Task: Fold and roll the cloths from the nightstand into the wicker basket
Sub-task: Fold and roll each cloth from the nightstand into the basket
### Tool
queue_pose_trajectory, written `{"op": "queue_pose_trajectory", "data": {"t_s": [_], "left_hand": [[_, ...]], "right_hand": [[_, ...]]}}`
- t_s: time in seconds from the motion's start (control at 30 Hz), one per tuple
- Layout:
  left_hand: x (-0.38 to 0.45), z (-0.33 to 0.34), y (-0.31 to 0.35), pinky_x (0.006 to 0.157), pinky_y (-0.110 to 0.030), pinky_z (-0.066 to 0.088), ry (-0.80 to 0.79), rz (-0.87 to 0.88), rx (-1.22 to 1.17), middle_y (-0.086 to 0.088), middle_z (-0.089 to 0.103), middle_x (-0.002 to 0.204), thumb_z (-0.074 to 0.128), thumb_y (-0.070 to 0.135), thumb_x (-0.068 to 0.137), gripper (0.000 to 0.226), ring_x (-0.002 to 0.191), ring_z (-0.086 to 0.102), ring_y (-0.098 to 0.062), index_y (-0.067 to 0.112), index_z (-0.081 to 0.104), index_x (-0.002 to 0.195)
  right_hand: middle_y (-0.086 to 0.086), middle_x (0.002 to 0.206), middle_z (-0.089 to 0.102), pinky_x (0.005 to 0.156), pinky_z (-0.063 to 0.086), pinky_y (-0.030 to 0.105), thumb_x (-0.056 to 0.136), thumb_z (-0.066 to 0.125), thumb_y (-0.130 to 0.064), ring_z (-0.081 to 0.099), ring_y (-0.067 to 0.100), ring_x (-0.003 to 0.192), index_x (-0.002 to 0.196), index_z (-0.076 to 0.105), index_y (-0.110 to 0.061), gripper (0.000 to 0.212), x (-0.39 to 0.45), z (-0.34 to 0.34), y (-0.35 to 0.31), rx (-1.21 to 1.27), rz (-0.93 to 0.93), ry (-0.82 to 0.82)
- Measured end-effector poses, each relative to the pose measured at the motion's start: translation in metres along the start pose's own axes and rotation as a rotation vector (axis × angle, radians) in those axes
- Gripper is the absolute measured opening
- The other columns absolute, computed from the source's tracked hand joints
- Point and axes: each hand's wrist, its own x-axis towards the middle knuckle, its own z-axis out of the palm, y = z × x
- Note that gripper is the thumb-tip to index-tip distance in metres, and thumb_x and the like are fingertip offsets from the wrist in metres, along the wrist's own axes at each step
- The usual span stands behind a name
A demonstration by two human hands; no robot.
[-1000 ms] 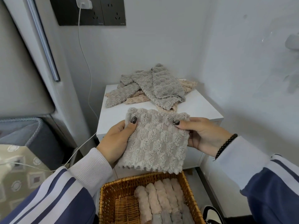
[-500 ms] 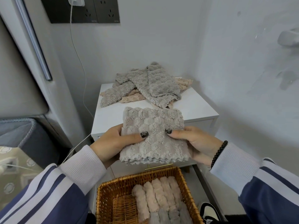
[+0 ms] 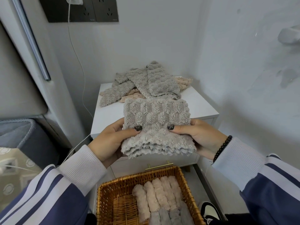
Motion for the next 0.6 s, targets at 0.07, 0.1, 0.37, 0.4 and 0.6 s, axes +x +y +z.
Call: {"op": "queue_pose_trajectory", "data": {"t_s": [0.07, 0.1, 0.37, 0.4, 0.6], "left_hand": [[0.0, -0.002, 0.001, 0.059, -0.034, 0.057, 0.002, -0.01, 0.007, -0.017, 0.07, 0.109, 0.07, 0.001, 0.069, 0.042, 0.087, 0.065, -0.032, 0.021, 0.071, 0.107], [0.0, -0.002, 0.002, 0.054, -0.034, 0.058, 0.002, -0.009, -0.015, -0.018, 0.07, 0.107, 0.068, 0.001, 0.072, 0.04, 0.082, 0.065, -0.031, 0.02, 0.07, 0.108], [-0.009, 0.0, 0.009, 0.039, -0.028, 0.051, -0.058, -0.003, -0.17, -0.014, 0.072, 0.09, 0.051, 0.005, 0.072, 0.042, 0.055, 0.067, -0.025, 0.014, 0.065, 0.11], [-0.01, 0.0, 0.01, 0.038, -0.028, 0.051, -0.062, -0.004, -0.175, -0.014, 0.072, 0.09, 0.05, 0.005, 0.072, 0.043, 0.054, 0.067, -0.024, 0.014, 0.064, 0.112], [-0.013, -0.001, 0.012, 0.035, -0.028, 0.052, -0.113, 0.002, -0.218, -0.022, 0.071, 0.09, 0.044, -0.002, 0.073, 0.043, 0.053, 0.068, -0.032, 0.015, 0.073, 0.1]], "right_hand": [[0.02, 0.109, 0.07, 0.083, 0.057, 0.037, 0.07, 0.068, -0.005, 0.068, 0.03, 0.101, 0.118, 0.058, 0.008, 0.051, 0.002, -0.001, -0.002, 0.054, 0.023, -0.019], [0.021, 0.111, 0.069, 0.086, 0.056, 0.039, 0.069, 0.067, -0.005, 0.067, 0.031, 0.104, 0.119, 0.057, 0.01, 0.053, 0.002, -0.001, -0.002, 0.078, 0.029, -0.027], [0.026, 0.123, 0.061, 0.09, 0.054, 0.039, 0.064, 0.07, -0.011, 0.061, 0.033, 0.113, 0.121, 0.054, 0.015, 0.065, 0.0, 0.002, -0.004, 0.173, 0.026, -0.11], [0.027, 0.122, 0.061, 0.087, 0.056, 0.039, 0.058, 0.077, -0.011, 0.063, 0.033, 0.109, 0.121, 0.053, 0.016, 0.072, 0.001, 0.002, -0.004, 0.194, 0.01, -0.111], [0.028, 0.116, 0.064, 0.072, 0.06, 0.04, 0.05, 0.07, 0.007, 0.068, 0.036, 0.098, 0.119, 0.057, 0.005, 0.07, 0.0, 0.0, -0.004, 0.299, -0.081, -0.183]]}}
